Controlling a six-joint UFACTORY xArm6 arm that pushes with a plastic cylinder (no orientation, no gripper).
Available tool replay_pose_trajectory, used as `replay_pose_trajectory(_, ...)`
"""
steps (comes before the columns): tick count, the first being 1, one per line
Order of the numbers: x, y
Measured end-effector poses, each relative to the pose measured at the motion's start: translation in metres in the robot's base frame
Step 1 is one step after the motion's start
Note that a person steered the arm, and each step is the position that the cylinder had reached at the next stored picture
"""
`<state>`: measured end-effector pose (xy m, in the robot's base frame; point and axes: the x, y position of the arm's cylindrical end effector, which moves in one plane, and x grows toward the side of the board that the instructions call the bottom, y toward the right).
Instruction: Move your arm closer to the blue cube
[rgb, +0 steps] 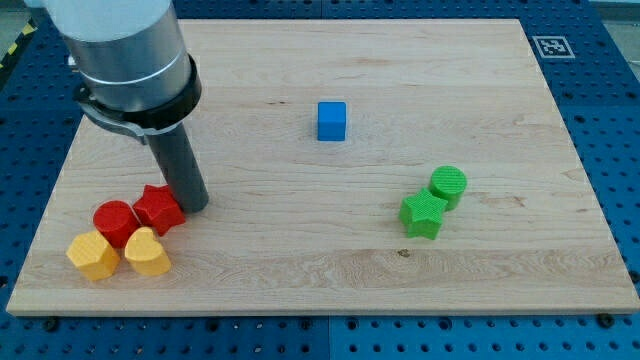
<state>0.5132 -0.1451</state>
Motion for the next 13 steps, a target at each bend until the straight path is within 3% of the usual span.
replay_pose_trajectory(1, -0.024, 0.016)
replay_pose_trajectory(2, -0.05, 0.068)
replay_pose_trajectory(3, -0.048, 0.115)
replay_pose_trajectory(7, -0.059, 0.107)
replay_pose_trajectory(11, -0.132, 0.098)
replay_pose_trajectory(12, -0.179, 0.102)
replay_pose_trajectory(13, -0.181, 0.159)
